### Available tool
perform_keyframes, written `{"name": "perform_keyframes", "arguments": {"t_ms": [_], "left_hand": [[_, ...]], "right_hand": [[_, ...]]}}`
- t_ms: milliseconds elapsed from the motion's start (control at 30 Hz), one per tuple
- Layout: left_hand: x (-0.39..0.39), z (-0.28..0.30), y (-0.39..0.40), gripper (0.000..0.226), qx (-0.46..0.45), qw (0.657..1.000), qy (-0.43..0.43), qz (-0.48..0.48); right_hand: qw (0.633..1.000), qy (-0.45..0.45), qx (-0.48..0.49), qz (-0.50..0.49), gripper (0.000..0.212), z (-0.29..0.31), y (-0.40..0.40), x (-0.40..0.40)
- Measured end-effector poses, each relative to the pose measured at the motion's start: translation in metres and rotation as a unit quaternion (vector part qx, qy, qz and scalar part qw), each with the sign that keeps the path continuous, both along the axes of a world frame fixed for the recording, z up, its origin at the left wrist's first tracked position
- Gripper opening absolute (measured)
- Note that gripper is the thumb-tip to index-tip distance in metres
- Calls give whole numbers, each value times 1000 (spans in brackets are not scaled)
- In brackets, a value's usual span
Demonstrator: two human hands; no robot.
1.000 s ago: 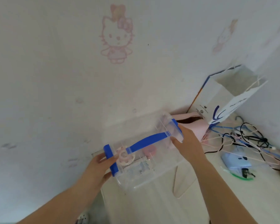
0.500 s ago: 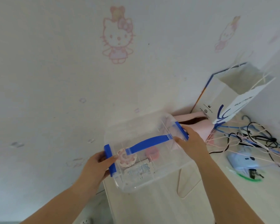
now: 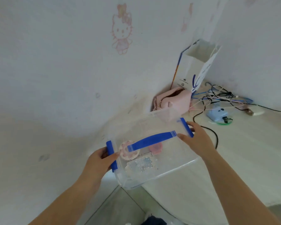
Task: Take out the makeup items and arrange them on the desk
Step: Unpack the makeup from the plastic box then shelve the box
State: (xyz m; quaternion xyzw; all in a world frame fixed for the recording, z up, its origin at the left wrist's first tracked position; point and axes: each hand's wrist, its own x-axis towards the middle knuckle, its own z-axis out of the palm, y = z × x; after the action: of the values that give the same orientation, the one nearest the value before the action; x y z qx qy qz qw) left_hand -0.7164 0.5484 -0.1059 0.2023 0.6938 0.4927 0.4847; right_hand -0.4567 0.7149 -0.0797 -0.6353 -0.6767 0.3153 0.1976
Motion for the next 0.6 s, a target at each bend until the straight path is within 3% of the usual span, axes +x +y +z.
{"name": "perform_keyframes", "arguments": {"t_ms": [300, 600], "left_hand": [[-24, 29, -36, 20, 55, 971, 38, -230], [35, 76, -63, 17, 124, 899, 32, -418]], "right_hand": [[981, 7, 18, -194, 64, 24, -167, 27], [914, 46, 80, -395, 63, 72, -340, 75]]}}
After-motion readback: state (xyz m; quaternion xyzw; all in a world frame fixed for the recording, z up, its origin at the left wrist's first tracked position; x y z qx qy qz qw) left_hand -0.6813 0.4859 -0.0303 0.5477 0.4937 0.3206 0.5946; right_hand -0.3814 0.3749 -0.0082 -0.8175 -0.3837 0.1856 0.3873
